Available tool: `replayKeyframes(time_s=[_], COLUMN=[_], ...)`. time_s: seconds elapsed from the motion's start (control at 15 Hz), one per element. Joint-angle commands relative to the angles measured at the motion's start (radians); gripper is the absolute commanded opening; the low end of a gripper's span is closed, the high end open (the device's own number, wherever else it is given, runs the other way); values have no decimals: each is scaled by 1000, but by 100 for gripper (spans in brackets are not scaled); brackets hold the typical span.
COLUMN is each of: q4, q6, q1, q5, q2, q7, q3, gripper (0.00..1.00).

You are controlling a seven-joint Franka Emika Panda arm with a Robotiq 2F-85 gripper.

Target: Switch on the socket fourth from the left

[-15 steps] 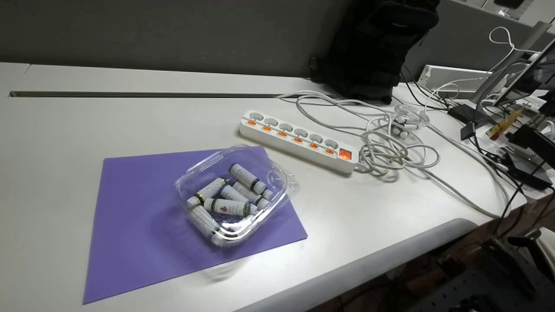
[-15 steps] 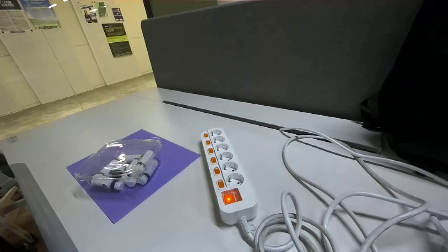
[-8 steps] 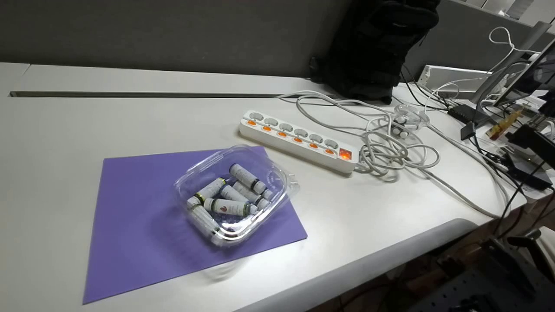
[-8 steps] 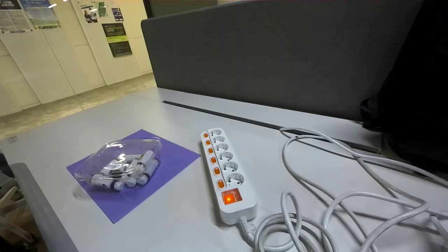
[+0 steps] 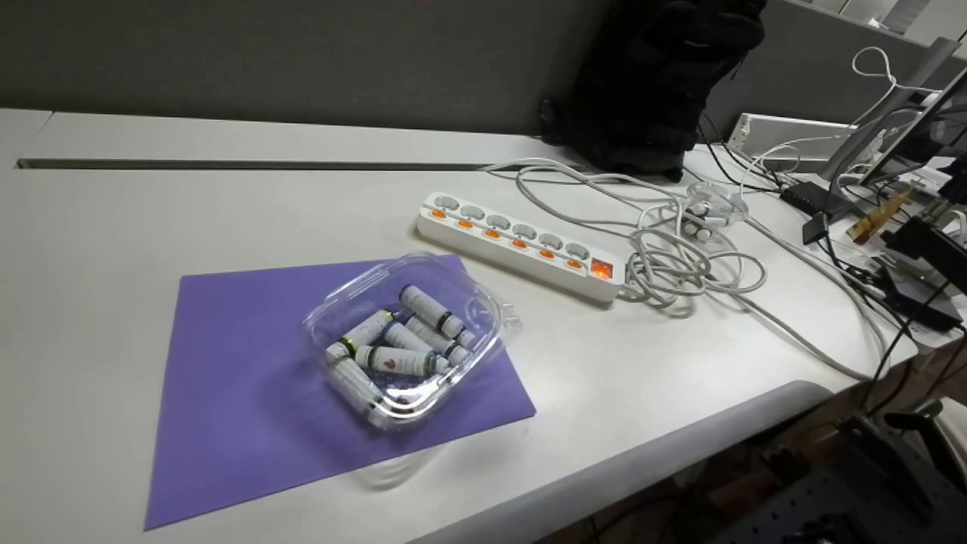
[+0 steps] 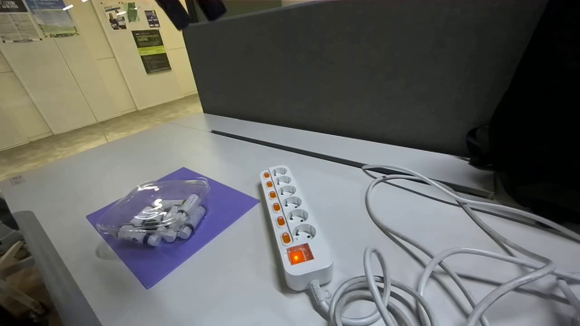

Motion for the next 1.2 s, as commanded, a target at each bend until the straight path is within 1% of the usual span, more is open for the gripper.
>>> replayKeyframes(time_s=[0.0, 0.13, 0.33, 0.4, 0.47, 0.53, 0.6, 0.73, 1.13], q4=[105, 158, 239, 263, 284, 303, 318, 337, 353], q6=[66, 72, 50, 44, 37, 31, 23, 10, 44], q1=[-78, -87, -51, -34, -15, 5, 23, 58, 139], q5=[-106, -155, -193, -193, -184, -168, -153, -129, -131], q2=[212, 309, 428, 464, 495, 524, 549, 596, 735], q7=[132, 175, 211, 213, 207, 193, 180, 167, 177], q3=[48, 45, 9, -6, -21, -36, -50, -75, -143], gripper=[67, 51, 31, 25, 16, 11, 3, 0, 0])
